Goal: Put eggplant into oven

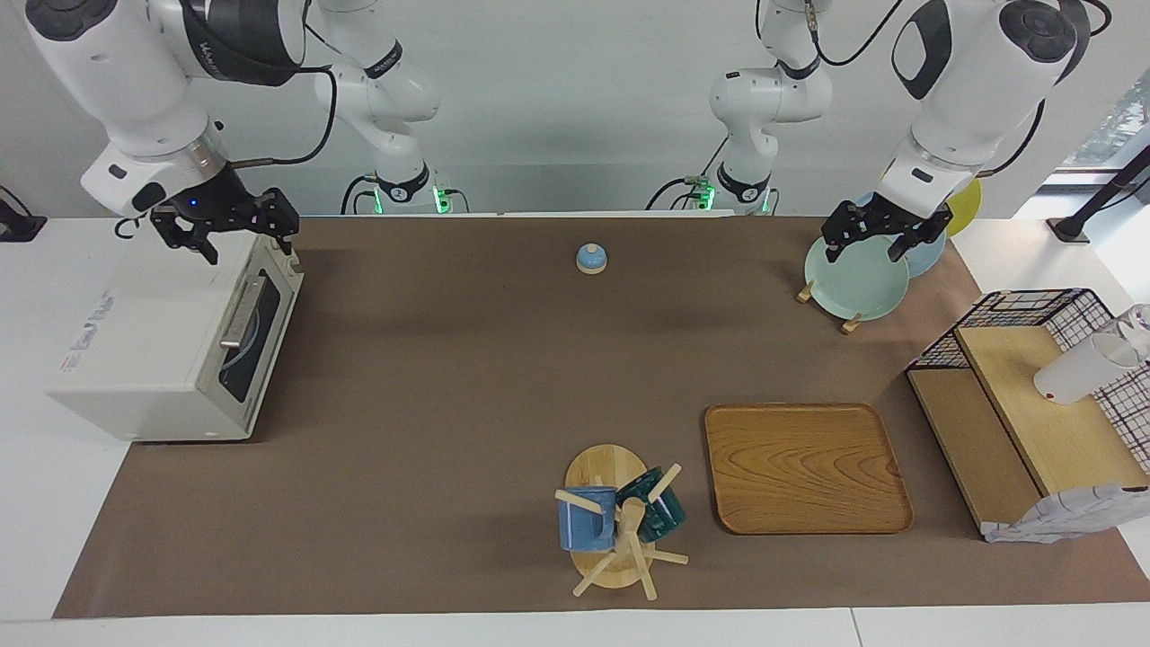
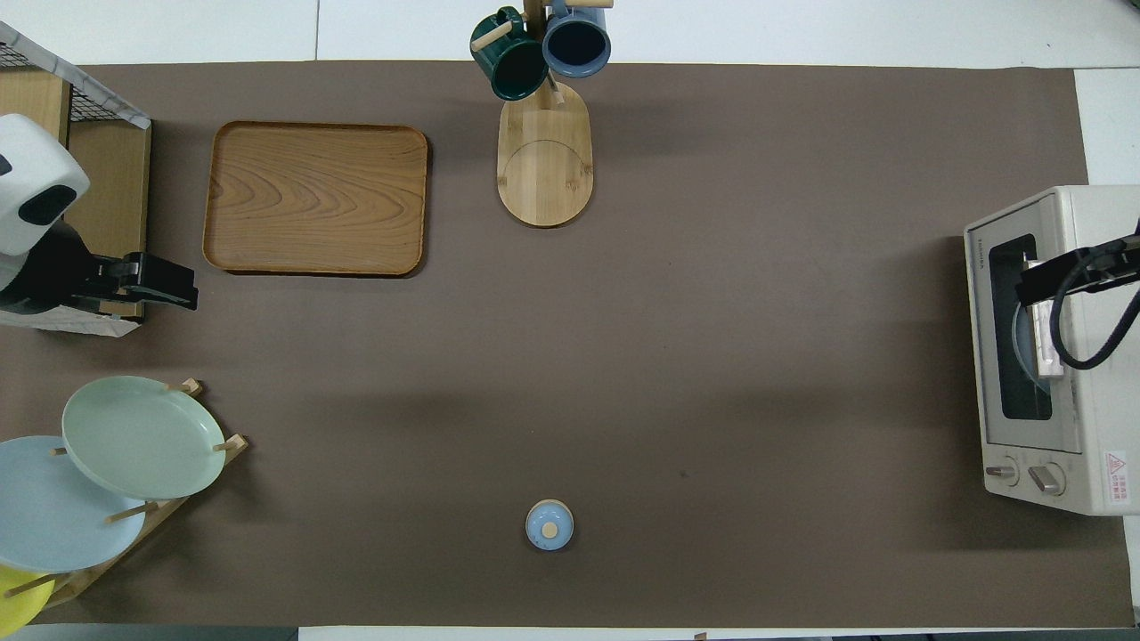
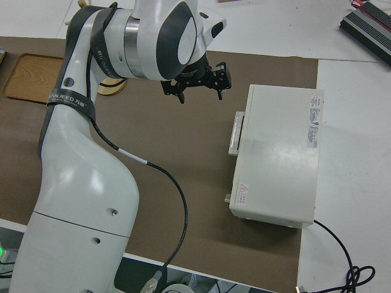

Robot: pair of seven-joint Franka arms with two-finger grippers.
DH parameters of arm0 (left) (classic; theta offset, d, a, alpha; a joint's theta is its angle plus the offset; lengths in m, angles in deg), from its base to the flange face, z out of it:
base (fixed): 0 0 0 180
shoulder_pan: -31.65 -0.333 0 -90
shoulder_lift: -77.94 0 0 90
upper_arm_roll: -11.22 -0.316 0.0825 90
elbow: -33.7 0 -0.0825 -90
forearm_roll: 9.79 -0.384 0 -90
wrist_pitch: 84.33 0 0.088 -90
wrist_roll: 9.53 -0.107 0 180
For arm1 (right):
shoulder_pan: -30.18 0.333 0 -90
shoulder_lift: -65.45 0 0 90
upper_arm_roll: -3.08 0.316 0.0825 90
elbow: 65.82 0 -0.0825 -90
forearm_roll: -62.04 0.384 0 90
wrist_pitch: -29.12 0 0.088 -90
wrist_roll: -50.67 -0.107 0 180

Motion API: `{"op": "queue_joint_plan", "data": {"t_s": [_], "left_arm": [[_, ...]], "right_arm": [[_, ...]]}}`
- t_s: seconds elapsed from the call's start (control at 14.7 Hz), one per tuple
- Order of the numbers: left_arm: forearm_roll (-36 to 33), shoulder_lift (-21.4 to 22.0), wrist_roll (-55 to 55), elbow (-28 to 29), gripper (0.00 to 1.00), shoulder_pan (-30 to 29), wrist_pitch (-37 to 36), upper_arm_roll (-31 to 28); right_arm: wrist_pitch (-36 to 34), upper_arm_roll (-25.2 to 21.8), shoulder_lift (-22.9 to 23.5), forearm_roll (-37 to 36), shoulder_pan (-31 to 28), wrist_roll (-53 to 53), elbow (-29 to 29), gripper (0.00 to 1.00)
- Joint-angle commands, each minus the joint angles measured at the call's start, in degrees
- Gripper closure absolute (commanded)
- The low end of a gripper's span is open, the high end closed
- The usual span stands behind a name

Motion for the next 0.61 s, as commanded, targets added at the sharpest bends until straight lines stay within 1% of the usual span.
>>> {"op": "queue_joint_plan", "data": {"t_s": [0.0,0.2,0.48,0.54], "left_arm": [[-0.3,0.0,-0.4,-0.3,0.00,-0.5,-0.5,0.3],[-0.3,0.0,-0.4,-0.3,0.00,-0.5,-0.5,0.3],[-0.3,0.0,-0.3,-0.3,0.00,-0.5,-0.5,0.3],[-0.3,0.0,-0.3,-0.3,0.00,-0.5,-0.5,0.2]], "right_arm": [[-1.9,-0.9,0.3,1.3,2.4,-1.7,1.1,0.00],[-0.7,-6.1,0.0,1.0,6.8,-3.8,0.9,0.00],[-0.9,-6.1,0.1,1.1,7.6,-6.6,0.7,0.00],[-1.2,-6.2,-1.1,1.1,7.6,-6.6,-0.4,0.00]]}}
